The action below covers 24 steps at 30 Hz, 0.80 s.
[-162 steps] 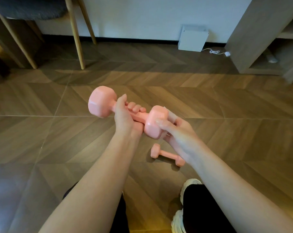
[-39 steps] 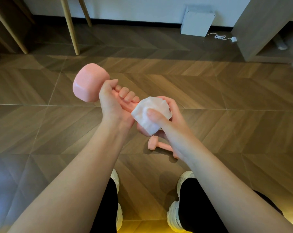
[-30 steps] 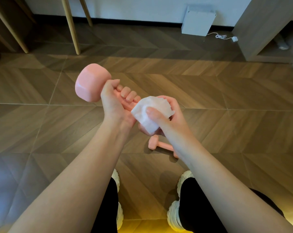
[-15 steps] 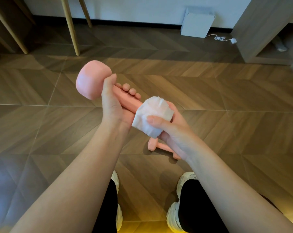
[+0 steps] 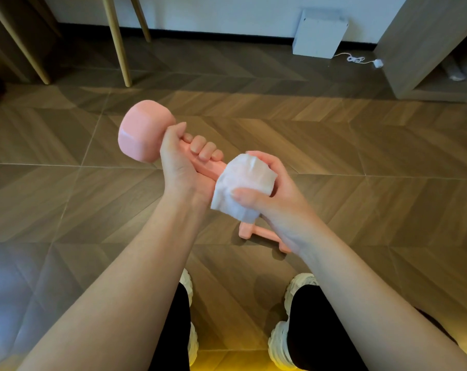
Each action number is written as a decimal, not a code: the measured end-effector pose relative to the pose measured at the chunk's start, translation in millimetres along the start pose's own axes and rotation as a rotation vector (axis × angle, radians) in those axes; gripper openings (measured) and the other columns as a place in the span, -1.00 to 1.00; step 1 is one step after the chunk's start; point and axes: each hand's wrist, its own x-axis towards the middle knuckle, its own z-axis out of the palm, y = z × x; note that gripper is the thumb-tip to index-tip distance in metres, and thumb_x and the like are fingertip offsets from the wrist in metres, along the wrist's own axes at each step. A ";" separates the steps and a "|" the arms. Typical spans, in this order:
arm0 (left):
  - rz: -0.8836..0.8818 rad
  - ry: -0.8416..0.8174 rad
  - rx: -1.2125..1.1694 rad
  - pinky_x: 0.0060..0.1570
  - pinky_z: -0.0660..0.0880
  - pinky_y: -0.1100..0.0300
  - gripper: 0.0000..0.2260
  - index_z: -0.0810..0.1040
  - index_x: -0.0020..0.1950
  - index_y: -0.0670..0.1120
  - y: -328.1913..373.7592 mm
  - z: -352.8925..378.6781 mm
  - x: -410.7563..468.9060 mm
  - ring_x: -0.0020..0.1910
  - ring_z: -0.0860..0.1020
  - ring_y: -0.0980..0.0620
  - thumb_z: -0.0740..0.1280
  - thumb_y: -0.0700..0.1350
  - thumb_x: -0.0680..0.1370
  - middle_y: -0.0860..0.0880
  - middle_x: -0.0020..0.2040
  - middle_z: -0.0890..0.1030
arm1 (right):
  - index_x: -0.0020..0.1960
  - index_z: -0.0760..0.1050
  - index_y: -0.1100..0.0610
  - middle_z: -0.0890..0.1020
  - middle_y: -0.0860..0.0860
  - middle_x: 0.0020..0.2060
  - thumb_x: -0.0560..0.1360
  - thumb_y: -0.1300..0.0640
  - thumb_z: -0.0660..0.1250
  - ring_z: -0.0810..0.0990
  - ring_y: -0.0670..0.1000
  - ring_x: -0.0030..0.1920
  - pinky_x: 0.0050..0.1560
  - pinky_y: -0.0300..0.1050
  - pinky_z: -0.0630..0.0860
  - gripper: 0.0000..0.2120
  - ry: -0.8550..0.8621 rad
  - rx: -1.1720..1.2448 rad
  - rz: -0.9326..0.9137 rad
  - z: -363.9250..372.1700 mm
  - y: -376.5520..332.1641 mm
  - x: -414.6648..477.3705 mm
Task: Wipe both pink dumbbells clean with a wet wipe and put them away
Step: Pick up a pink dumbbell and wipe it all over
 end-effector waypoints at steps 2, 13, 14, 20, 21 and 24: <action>0.000 -0.016 0.033 -0.49 0.18 0.24 -0.69 0.19 -0.34 -0.02 -3.7 2.5 -1.4 -0.55 0.13 0.09 0.19 -0.10 0.57 0.06 -0.49 0.14 | 0.15 0.47 -0.17 0.64 0.03 0.14 0.20 -0.19 0.52 0.62 0.05 -0.25 -0.17 0.29 0.47 -0.45 0.077 0.014 0.025 6.2 -1.2 0.0; -0.006 -0.001 0.022 -0.48 0.20 0.23 -0.69 0.20 -0.35 -0.02 -7.4 2.0 0.1 -0.55 0.15 0.09 0.19 -0.10 0.57 0.06 -0.50 0.16 | 0.24 0.41 -0.16 0.58 0.01 0.20 0.15 -0.09 0.55 0.61 0.18 -0.01 0.04 0.23 0.60 -0.31 0.061 -0.051 -0.031 3.8 -1.4 -2.9; -0.002 -0.008 0.029 -0.48 0.19 0.23 -0.69 0.20 -0.36 -0.03 -6.9 2.6 -0.1 -0.55 0.14 0.09 0.18 -0.11 0.57 0.06 -0.51 0.16 | 0.22 0.42 -0.14 0.60 0.03 0.18 0.17 -0.13 0.54 0.60 0.19 -0.05 -0.07 0.25 0.59 -0.35 0.084 -0.045 -0.030 5.5 -1.0 -1.6; 0.019 -0.060 0.019 -0.48 0.17 0.22 -0.72 0.21 -0.35 -0.03 -5.5 1.5 -1.5 -0.54 0.13 0.08 0.16 -0.13 0.56 0.05 -0.50 0.15 | 0.33 0.42 0.06 0.62 0.03 0.01 0.43 -0.11 0.40 0.61 0.06 -0.17 -0.17 0.11 0.52 -0.47 -0.054 0.146 0.088 -5.1 -5.2 1.3; 0.025 -0.066 0.024 -0.47 0.17 0.22 -0.72 0.22 -0.35 -0.03 -6.0 1.0 -1.8 -0.53 0.13 0.07 0.16 -0.13 0.56 0.05 -0.50 0.16 | 0.37 0.39 0.08 0.60 0.10 0.06 0.45 -0.09 0.38 0.61 0.11 -0.10 -0.14 0.11 0.57 -0.45 -0.091 0.226 0.156 -5.8 -5.6 0.8; 0.046 -0.052 0.045 -0.45 0.24 0.22 -0.73 0.26 -0.32 -0.04 -8.4 0.7 -1.5 -0.52 0.19 0.08 0.20 -0.12 0.56 0.04 -0.47 0.22 | 0.42 0.34 0.08 0.55 0.23 0.20 0.43 0.00 0.39 0.63 0.18 0.01 -0.04 0.14 0.63 -0.41 -0.141 0.402 0.248 -5.3 -5.0 -1.7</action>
